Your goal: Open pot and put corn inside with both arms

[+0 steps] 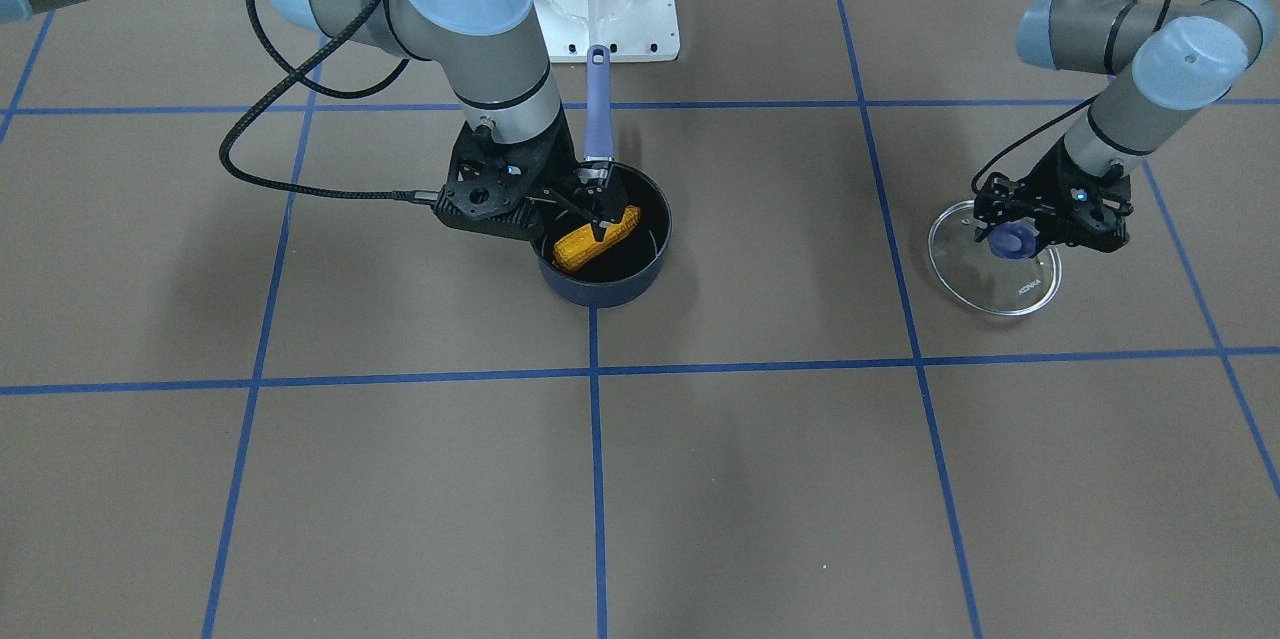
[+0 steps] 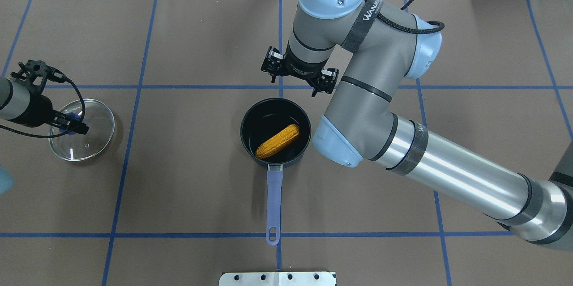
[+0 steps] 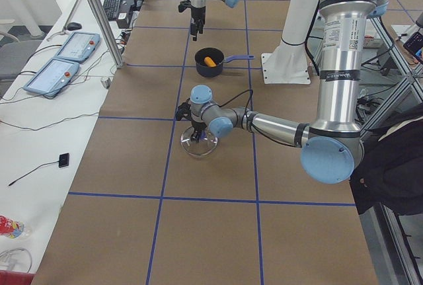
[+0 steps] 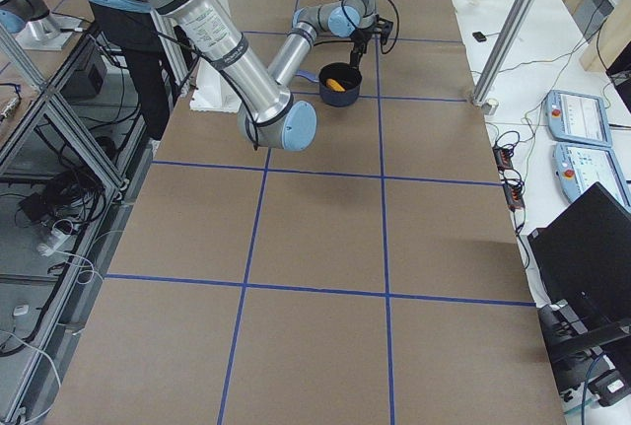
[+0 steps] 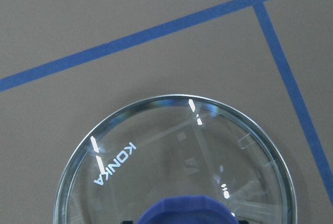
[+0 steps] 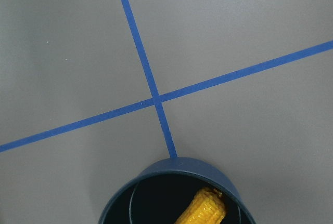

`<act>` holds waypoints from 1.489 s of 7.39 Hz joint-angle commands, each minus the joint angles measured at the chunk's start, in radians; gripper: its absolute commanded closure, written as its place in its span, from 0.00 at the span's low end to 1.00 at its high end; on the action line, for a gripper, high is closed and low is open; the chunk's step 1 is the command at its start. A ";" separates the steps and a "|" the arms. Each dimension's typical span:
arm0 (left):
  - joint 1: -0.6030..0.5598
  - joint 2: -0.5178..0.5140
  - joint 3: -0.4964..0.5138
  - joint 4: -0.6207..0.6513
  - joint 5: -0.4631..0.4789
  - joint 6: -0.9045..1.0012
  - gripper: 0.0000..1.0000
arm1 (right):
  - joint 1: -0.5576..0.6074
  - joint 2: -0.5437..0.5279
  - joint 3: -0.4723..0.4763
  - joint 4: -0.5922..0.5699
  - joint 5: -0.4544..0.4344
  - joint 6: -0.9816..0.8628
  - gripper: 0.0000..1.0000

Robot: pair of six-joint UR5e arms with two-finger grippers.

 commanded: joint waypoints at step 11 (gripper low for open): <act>-0.368 -0.034 0.059 0.081 -0.302 0.297 0.03 | 0.371 -0.201 -0.002 0.008 0.178 -0.579 0.00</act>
